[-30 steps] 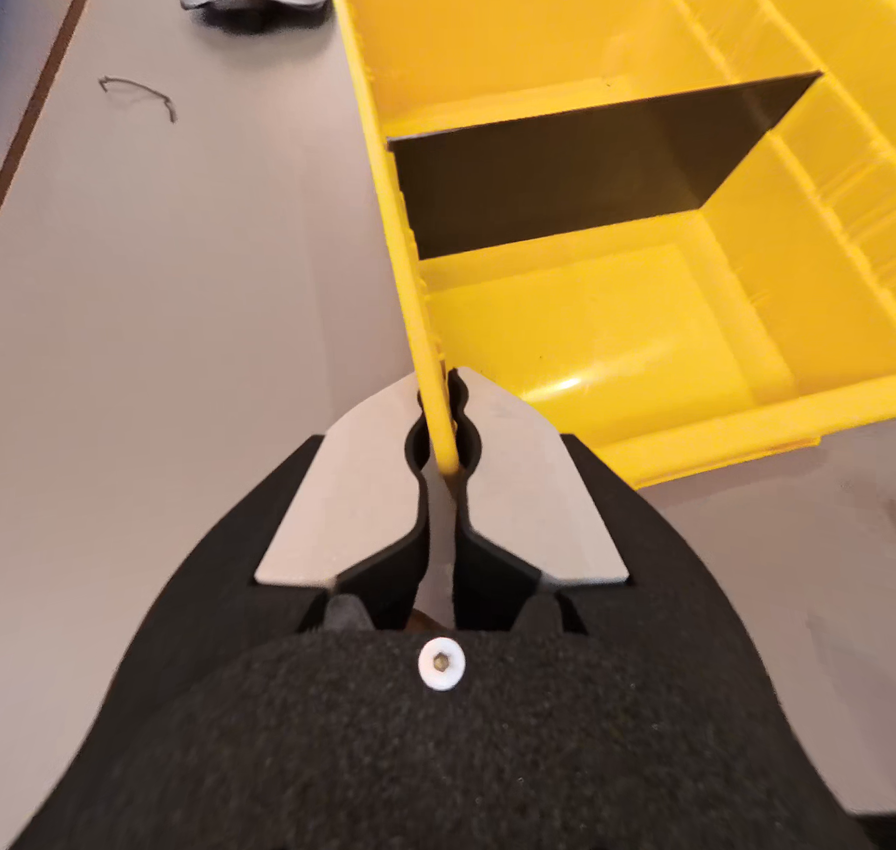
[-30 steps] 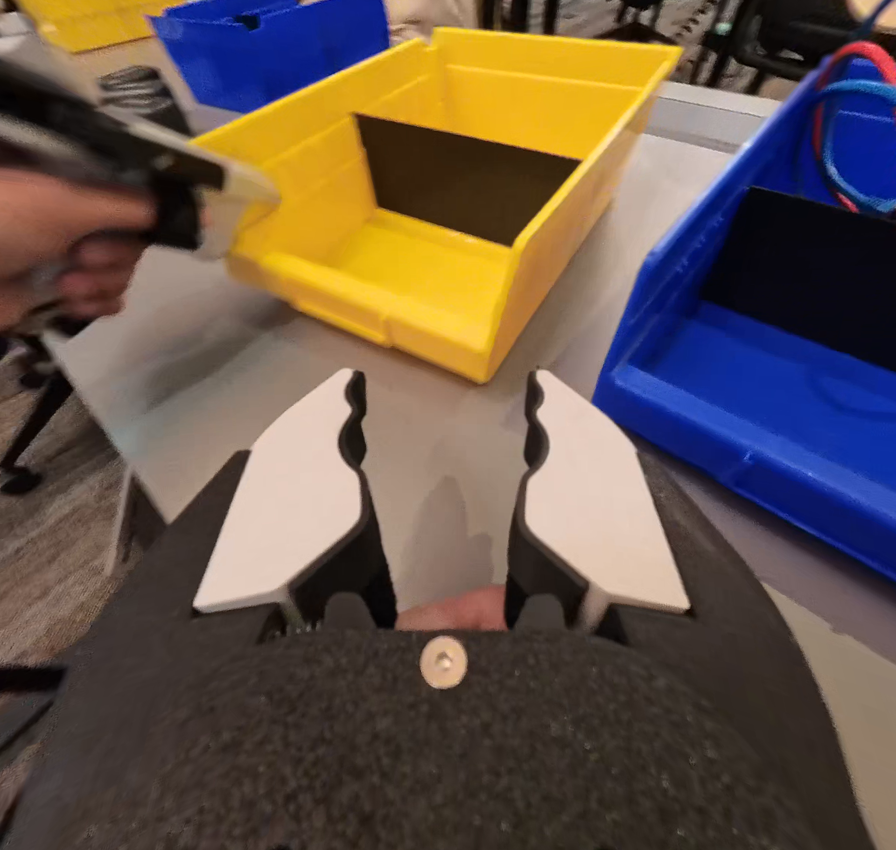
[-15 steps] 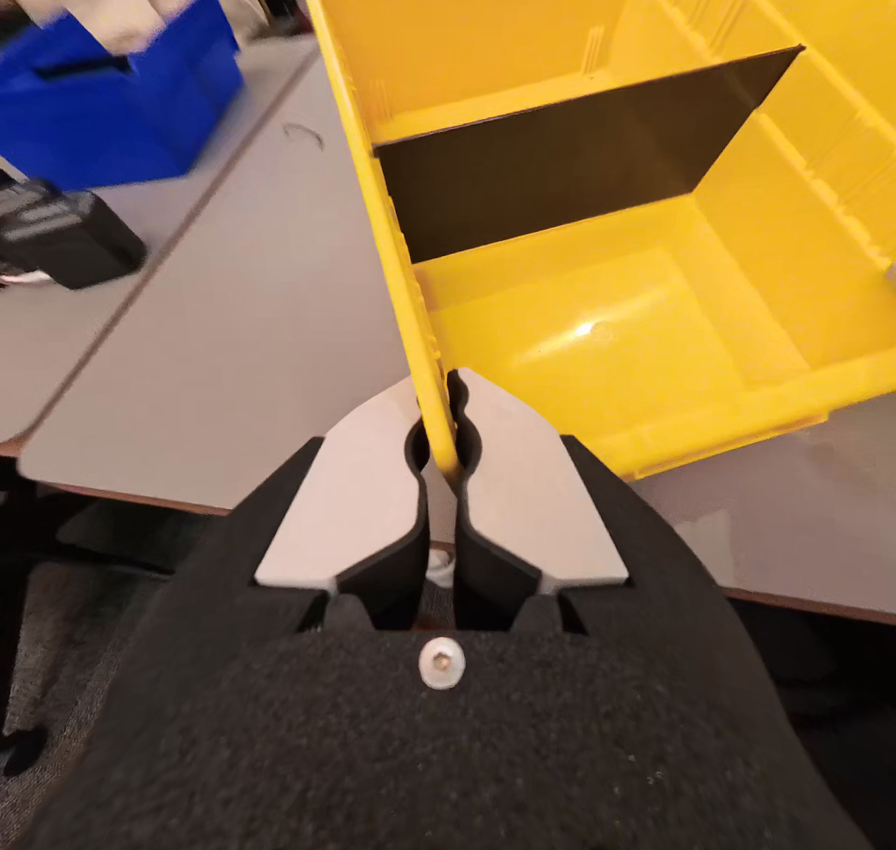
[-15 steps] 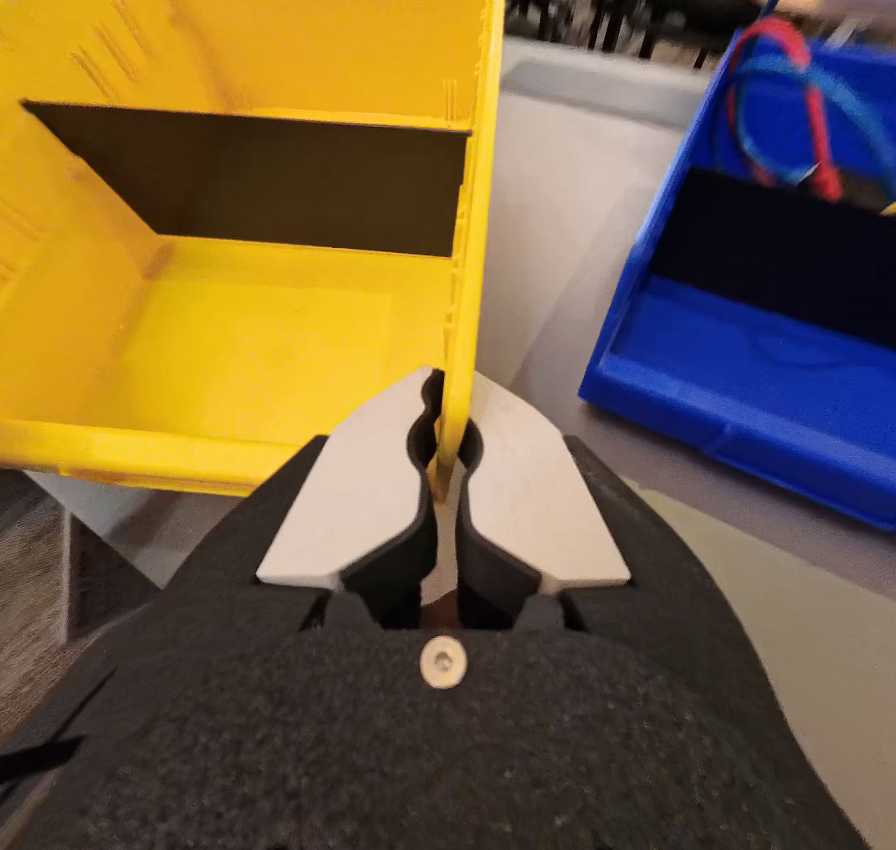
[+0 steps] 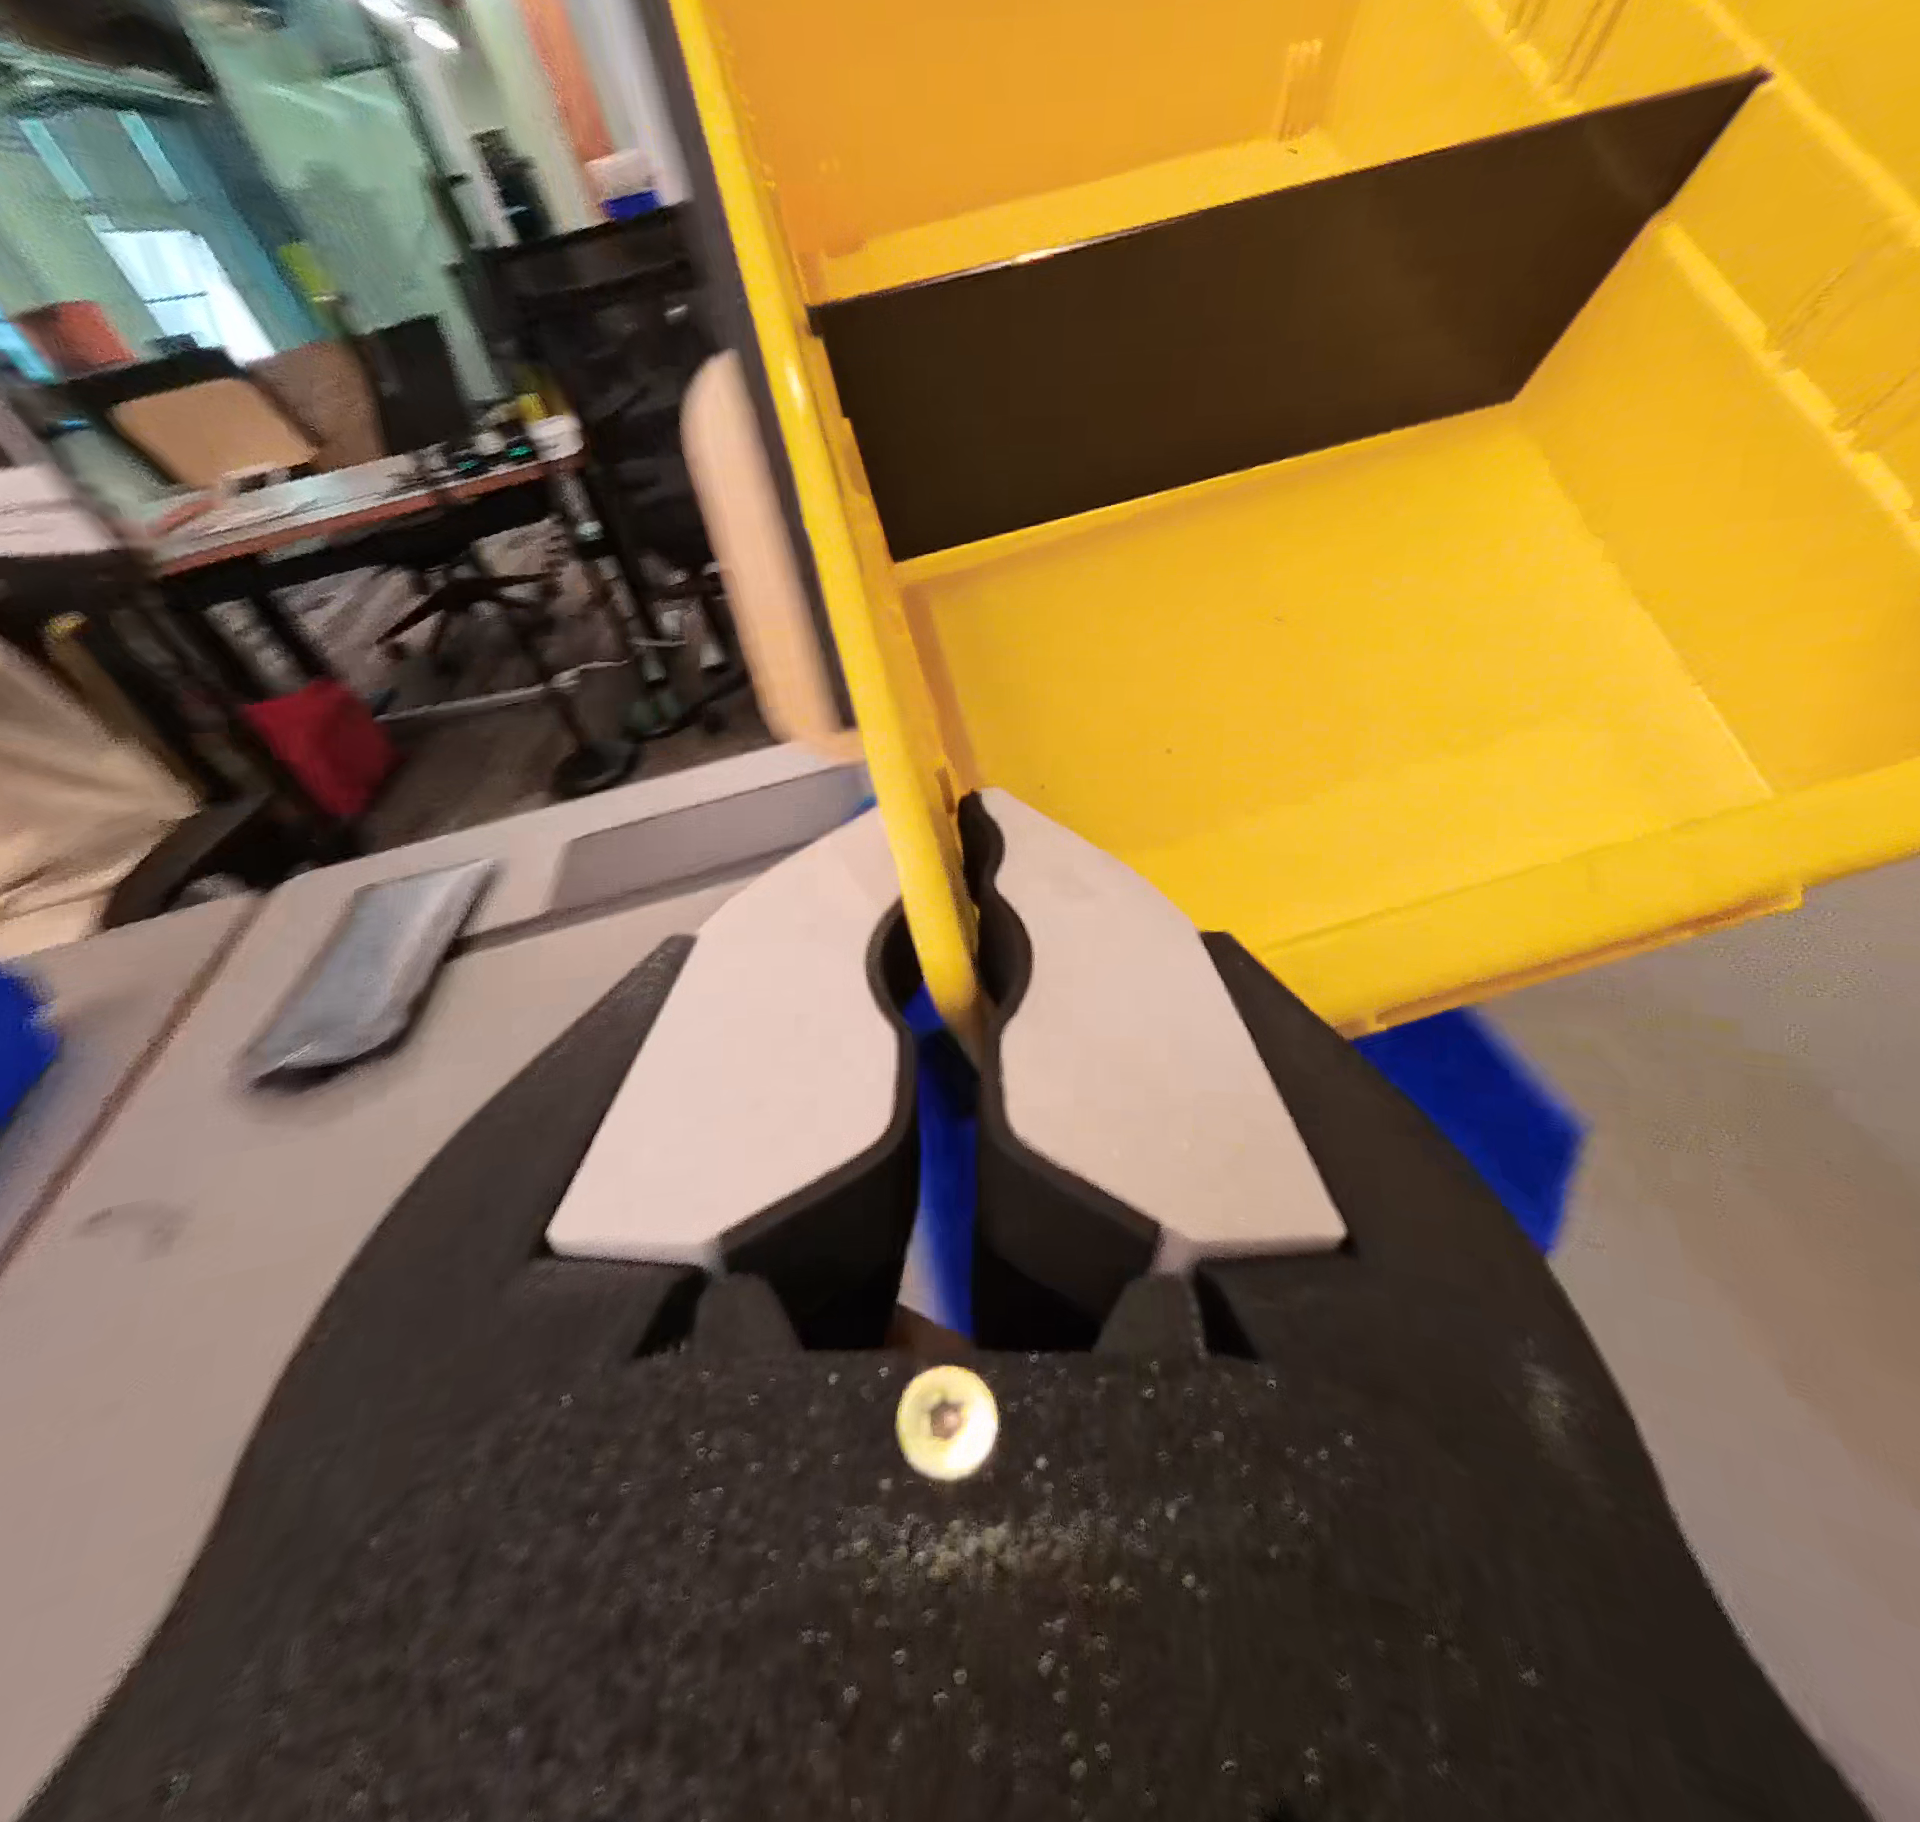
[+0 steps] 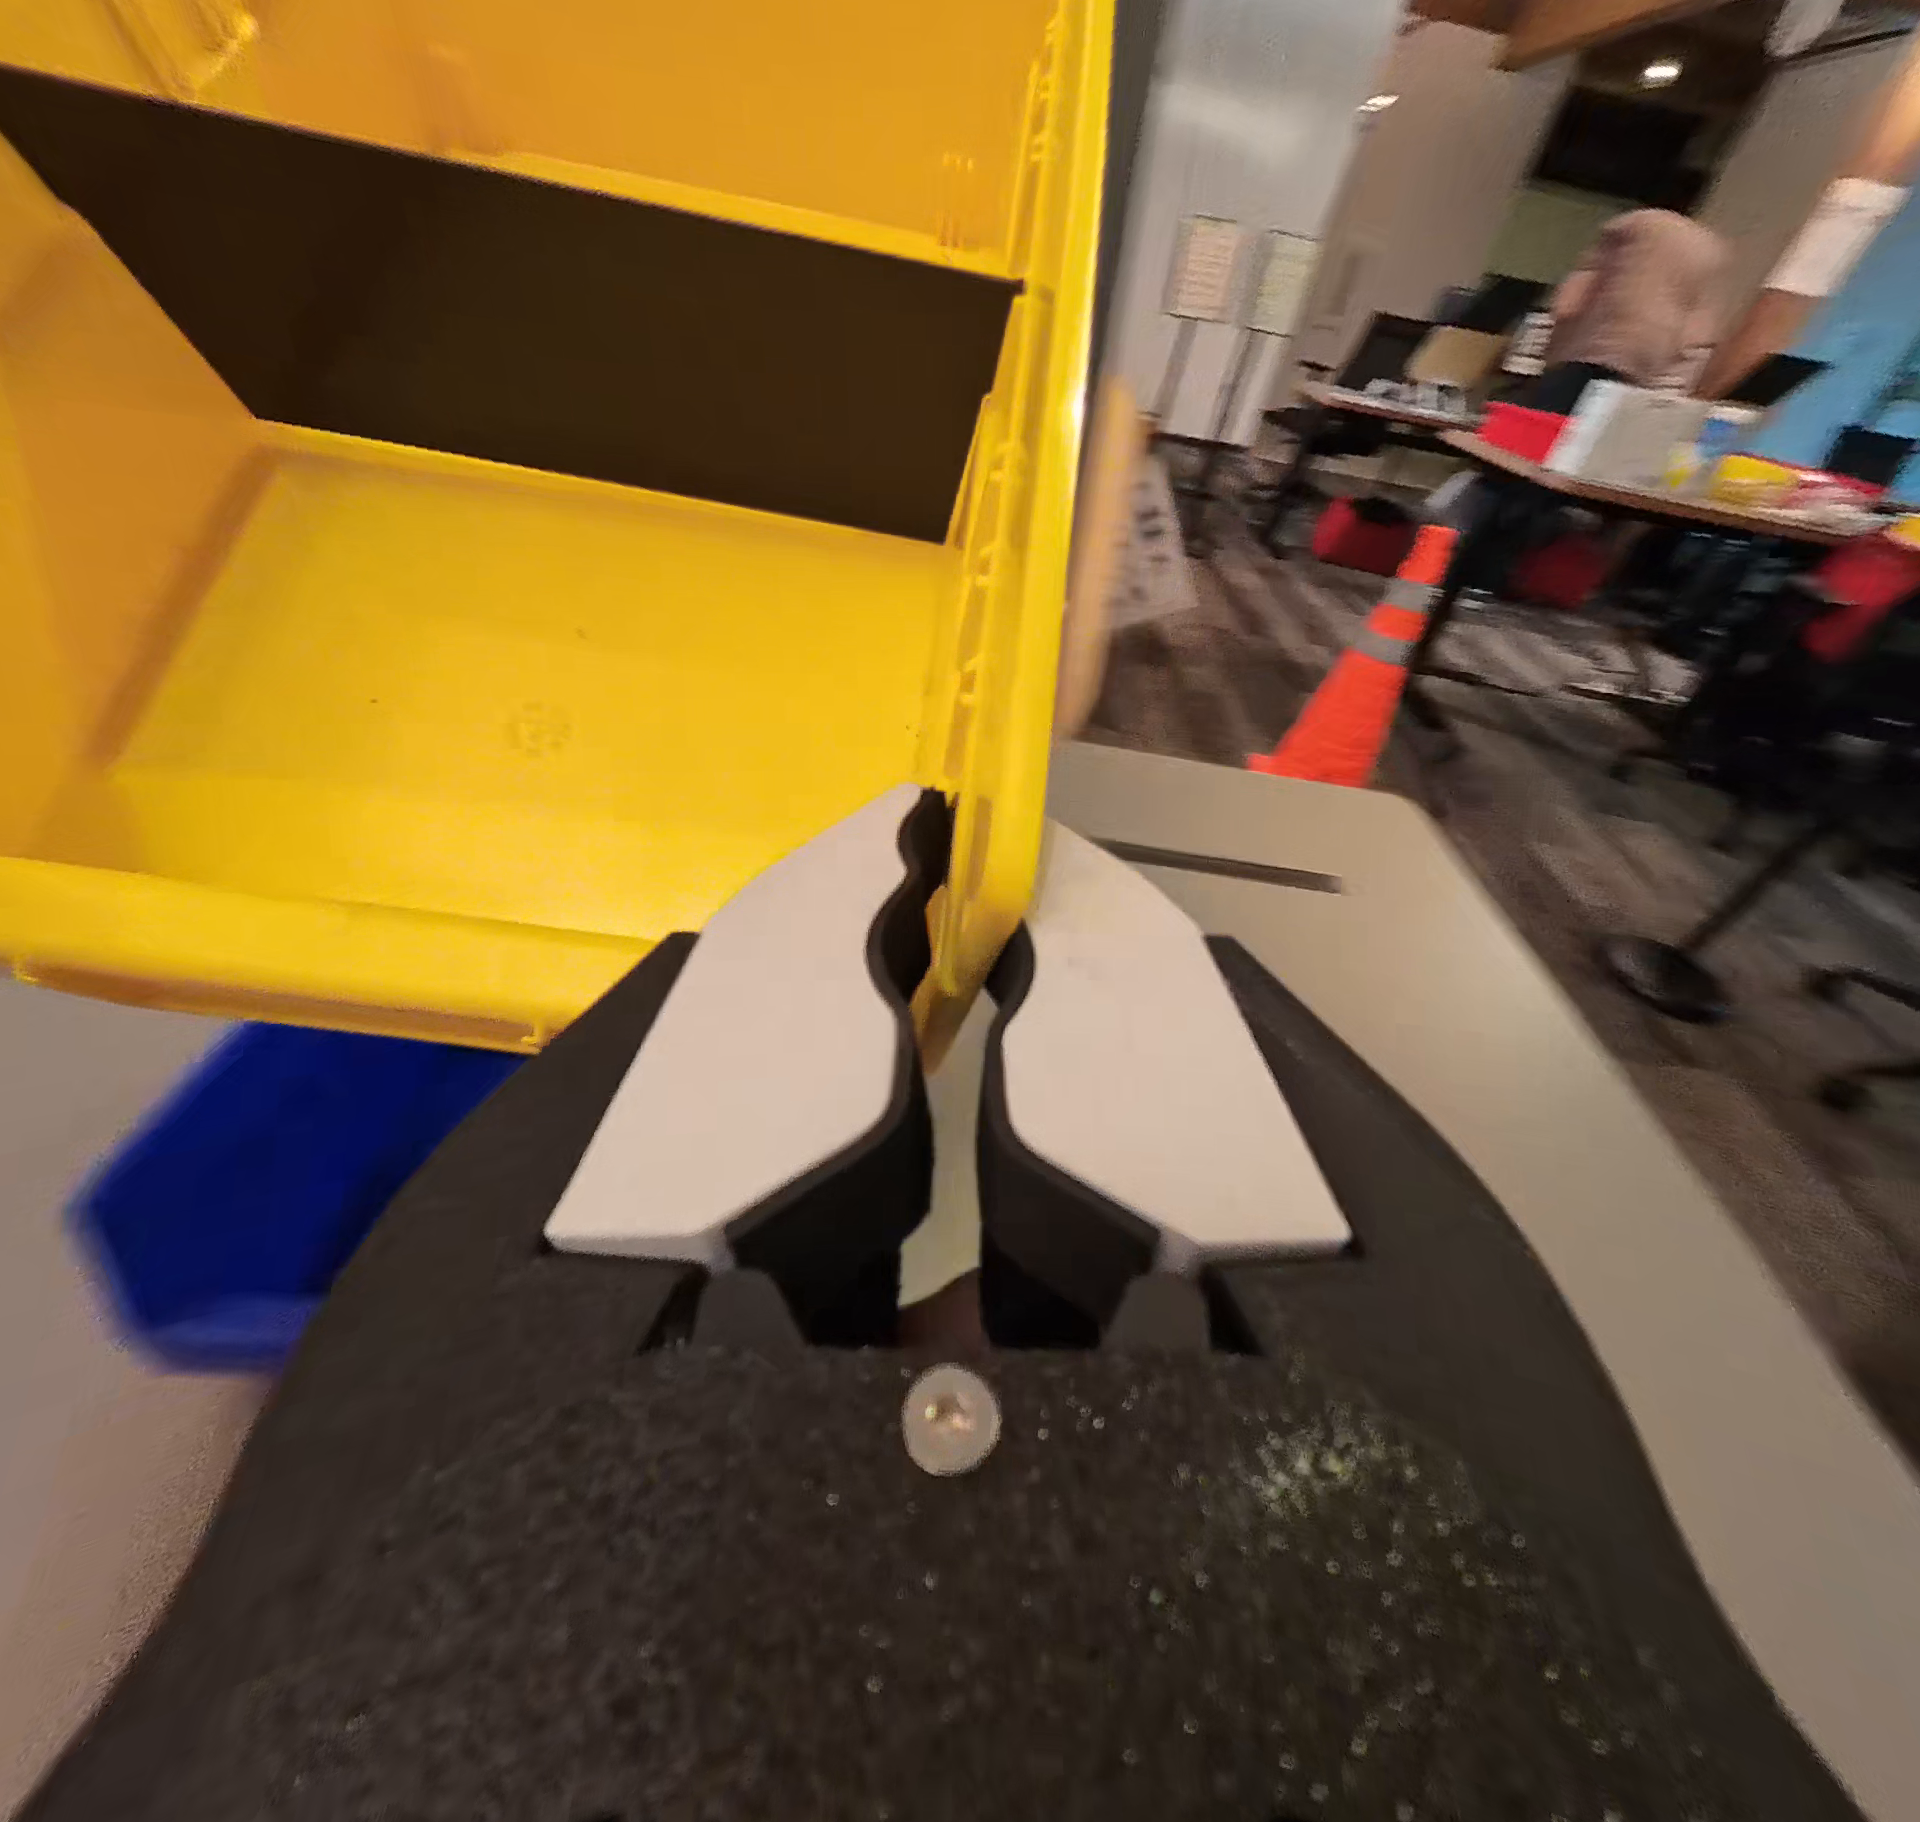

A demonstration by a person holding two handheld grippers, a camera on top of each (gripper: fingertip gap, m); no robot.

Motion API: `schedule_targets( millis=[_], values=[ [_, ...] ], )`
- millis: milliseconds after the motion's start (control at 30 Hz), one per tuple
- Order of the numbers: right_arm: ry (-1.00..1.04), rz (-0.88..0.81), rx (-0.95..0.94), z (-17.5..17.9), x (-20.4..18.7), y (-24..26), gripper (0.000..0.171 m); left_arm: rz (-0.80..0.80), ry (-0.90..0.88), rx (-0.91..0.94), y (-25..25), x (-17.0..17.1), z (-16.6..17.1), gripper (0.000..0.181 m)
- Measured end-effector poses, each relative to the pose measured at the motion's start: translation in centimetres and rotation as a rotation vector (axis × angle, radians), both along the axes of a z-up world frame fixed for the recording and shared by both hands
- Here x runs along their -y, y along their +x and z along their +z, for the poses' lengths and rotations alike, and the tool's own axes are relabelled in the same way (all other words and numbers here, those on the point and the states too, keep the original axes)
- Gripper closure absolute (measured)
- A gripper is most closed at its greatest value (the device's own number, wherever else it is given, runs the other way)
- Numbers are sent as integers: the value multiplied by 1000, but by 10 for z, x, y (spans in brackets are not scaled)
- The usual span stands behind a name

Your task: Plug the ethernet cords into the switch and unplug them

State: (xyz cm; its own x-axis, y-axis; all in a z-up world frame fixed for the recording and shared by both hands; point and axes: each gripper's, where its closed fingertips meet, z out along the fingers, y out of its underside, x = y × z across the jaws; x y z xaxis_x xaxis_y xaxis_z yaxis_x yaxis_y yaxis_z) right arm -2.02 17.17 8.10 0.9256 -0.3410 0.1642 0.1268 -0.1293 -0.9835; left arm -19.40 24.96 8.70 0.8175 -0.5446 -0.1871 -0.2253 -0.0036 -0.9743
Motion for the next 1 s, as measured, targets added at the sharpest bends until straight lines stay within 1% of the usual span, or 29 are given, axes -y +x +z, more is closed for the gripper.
schedule_targets(
  millis=[33,100,200,267,367,500,567,633,700,867,1000],
  values=[
    [-13,-47,7,5,7,32,167,-40,-9,18,34,2,3,177],
    [-34,-114,-47,5,23,93,168,-96,-33,31,100,7,-1,177],
    [-86,-200,-95,-14,53,174,168,-165,-119,37,189,25,-30,177],
    [-139,-233,-105,-41,71,220,168,-196,-177,17,235,40,-61,177],
    [-239,-217,-165,-99,83,267,168,-205,-241,-83,279,54,-116,176],
    [-342,-154,-263,-173,85,285,168,-207,-345,-173,296,58,-176,176],
    [-398,-122,-301,-200,84,285,168,-200,-380,-198,297,56,-196,176],
    [-457,-125,-327,-218,85,287,168,-207,-415,-218,299,58,-211,175],
    [-463,-137,-325,-224,86,292,168,-221,-448,-210,302,65,-221,173],
    [-417,-112,-403,-224,85,300,168,-242,-414,-174,304,78,-222,166],
    [-386,-99,-442,-223,84,300,168,-338,-471,-114,303,88,-217,160]
  ],
)
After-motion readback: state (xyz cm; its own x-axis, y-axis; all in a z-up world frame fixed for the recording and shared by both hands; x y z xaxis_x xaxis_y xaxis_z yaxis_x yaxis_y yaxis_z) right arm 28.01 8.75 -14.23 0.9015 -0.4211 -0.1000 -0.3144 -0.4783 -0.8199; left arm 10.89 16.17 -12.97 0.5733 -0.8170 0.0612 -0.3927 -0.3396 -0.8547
